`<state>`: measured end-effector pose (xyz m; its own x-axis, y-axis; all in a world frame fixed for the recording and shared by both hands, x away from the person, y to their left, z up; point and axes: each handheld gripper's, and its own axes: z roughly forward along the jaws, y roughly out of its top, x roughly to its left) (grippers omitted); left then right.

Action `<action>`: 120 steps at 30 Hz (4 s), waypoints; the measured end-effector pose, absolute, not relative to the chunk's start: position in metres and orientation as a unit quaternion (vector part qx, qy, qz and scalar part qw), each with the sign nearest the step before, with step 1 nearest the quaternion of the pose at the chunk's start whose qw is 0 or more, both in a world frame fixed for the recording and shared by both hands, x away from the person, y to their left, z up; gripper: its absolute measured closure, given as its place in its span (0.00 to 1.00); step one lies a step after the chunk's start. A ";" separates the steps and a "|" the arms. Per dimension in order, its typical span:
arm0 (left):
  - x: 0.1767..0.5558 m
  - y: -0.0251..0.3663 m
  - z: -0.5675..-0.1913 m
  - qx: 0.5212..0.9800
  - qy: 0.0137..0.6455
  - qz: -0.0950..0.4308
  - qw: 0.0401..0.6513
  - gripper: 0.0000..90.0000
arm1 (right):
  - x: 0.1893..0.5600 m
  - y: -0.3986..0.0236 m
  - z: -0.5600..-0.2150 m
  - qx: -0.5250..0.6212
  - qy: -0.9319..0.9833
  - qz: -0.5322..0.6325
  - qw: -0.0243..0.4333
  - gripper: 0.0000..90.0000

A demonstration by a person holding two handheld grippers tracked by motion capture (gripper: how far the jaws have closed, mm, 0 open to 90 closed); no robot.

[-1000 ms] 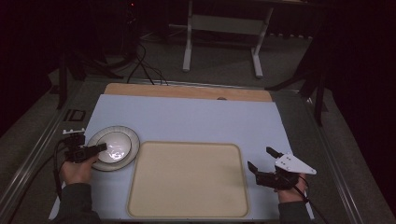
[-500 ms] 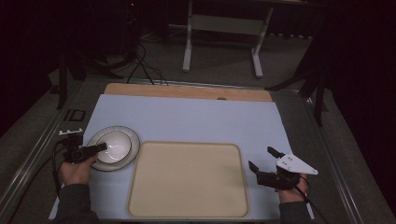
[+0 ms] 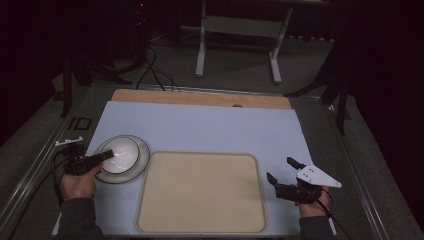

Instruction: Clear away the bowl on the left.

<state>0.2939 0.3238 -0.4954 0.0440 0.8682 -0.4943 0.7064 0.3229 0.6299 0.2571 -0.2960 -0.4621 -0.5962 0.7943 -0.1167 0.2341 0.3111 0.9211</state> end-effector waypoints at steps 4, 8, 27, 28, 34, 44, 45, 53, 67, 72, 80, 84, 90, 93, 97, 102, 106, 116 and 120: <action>0.293 0.322 -0.493 0.574 0.682 0.093 0.443 0.88 | 0.257 -0.296 -0.462 0.341 0.754 0.479 0.294 0.15; 0.291 0.322 -0.490 0.573 0.680 0.093 0.448 0.88 | 0.257 -0.296 -0.462 0.340 0.754 0.479 0.294 0.15; 0.288 0.308 -0.474 0.584 0.658 0.098 0.465 0.87 | 0.256 -0.296 -0.461 0.337 0.751 0.488 0.291 0.15; 0.288 0.307 -0.474 0.583 0.658 0.097 0.466 0.87 | 0.256 -0.296 -0.461 0.337 0.751 0.489 0.290 0.15; 0.288 0.302 -0.471 0.590 0.653 0.095 0.466 0.87 | 0.256 -0.295 -0.461 0.337 0.747 0.498 0.283 0.15; 0.289 0.288 -0.465 0.605 0.635 0.090 0.471 0.87 | 0.255 -0.296 -0.461 0.337 0.744 0.505 0.279 0.15; 0.289 0.287 -0.464 0.606 0.634 0.090 0.472 0.87 | 0.255 -0.296 -0.460 0.336 0.744 0.506 0.279 0.15; 0.290 0.274 -0.462 0.618 0.623 0.087 0.471 0.87 | 0.255 -0.296 -0.460 0.334 0.745 0.506 0.278 0.15; 0.292 0.250 -0.461 0.638 0.606 0.083 0.468 0.87 | 0.255 -0.297 -0.460 0.334 0.744 0.505 0.282 0.15; 0.293 0.243 -0.461 0.643 0.600 0.079 0.469 0.87 | 0.255 -0.297 -0.460 0.334 0.745 0.505 0.282 0.15; 0.293 0.232 -0.460 0.652 0.591 0.074 0.469 0.87 | 0.255 -0.297 -0.460 0.332 0.745 0.505 0.282 0.15; 0.293 0.227 -0.460 0.657 0.586 0.074 0.469 0.87 | 0.255 -0.297 -0.460 0.332 0.745 0.505 0.282 0.15; 0.294 0.220 -0.460 0.664 0.580 0.073 0.466 0.87 | 0.255 -0.297 -0.460 0.332 0.745 0.505 0.283 0.15; 0.294 0.217 -0.460 0.666 0.578 0.072 0.466 0.87 | 0.255 -0.297 -0.460 0.332 0.745 0.505 0.283 0.15; 0.294 0.210 -0.461 0.670 0.575 0.068 0.465 0.87 | 0.255 -0.297 -0.460 0.332 0.745 0.504 0.284 0.15; 0.294 0.205 -0.462 0.675 0.570 0.067 0.464 0.87 | 0.255 -0.297 -0.460 0.332 0.745 0.504 0.285 0.15; 0.294 0.200 -0.463 0.678 0.567 0.064 0.463 0.86 | 0.255 -0.297 -0.460 0.332 0.745 0.504 0.285 0.15; 0.294 0.189 -0.465 0.690 0.559 0.062 0.456 0.86 | 0.255 -0.297 -0.460 0.331 0.745 0.504 0.285 0.15; 0.294 0.184 -0.466 0.692 0.557 0.061 0.454 0.86 | 0.255 -0.297 -0.460 0.331 0.745 0.504 0.285 0.15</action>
